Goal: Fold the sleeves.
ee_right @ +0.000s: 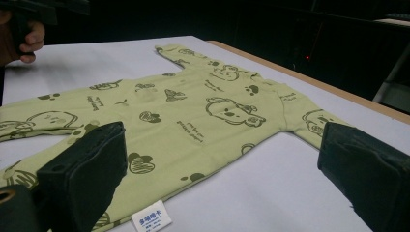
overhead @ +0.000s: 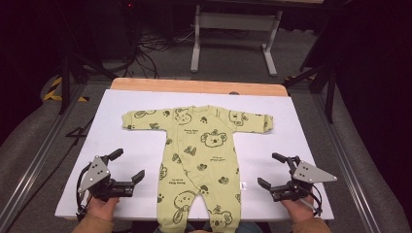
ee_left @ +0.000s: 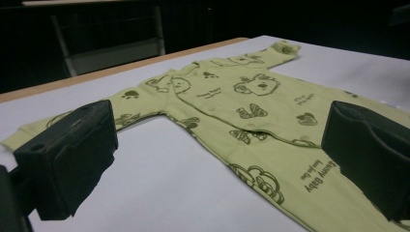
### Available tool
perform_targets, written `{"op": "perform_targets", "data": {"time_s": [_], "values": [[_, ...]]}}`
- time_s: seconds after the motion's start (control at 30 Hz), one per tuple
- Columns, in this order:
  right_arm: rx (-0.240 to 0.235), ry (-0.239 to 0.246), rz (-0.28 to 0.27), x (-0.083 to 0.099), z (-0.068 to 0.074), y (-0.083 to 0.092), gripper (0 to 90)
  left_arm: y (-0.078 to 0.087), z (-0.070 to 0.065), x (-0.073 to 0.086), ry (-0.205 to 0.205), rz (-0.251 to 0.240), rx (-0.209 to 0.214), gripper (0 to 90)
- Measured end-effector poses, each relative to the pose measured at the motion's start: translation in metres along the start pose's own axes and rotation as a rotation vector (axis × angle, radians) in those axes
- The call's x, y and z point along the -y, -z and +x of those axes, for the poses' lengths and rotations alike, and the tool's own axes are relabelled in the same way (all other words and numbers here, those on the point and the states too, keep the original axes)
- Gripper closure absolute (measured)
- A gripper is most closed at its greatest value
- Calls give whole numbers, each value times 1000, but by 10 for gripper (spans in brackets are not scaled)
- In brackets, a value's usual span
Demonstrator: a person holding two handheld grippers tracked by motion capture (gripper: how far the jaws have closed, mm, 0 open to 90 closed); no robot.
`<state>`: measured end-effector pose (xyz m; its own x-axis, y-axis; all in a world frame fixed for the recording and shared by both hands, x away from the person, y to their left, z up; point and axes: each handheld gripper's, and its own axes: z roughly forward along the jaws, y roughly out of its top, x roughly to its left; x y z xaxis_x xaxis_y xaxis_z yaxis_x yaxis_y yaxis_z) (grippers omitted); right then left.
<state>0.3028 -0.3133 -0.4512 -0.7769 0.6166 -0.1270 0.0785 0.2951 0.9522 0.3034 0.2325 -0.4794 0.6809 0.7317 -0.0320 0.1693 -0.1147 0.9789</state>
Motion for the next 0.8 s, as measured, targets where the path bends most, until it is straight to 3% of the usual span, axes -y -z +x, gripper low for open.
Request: {"op": "perform_targets", "data": {"time_s": [0.2, 0.3, 0.47, 0.6, 0.8], "values": [[-5, 6, 6, 1, 0, -1, 42, -3, -1, -2, -40, 15, -11, 4], [18, 9, -9, 1, 0, 0, 7, -5, -1, -3, -53, 24, -12, 4], [27, -3, -46, 2, -3, 2, 7, -8, 1, -7, -37, 77, -19, 16], [-15, -18, -73, 5, -5, 0, 7, -9, 3, -10, -21, 82, -7, 16], [-47, -43, -19, 4, -5, -4, 11, -9, 15, -15, 28, 57, 16, 13]]}}
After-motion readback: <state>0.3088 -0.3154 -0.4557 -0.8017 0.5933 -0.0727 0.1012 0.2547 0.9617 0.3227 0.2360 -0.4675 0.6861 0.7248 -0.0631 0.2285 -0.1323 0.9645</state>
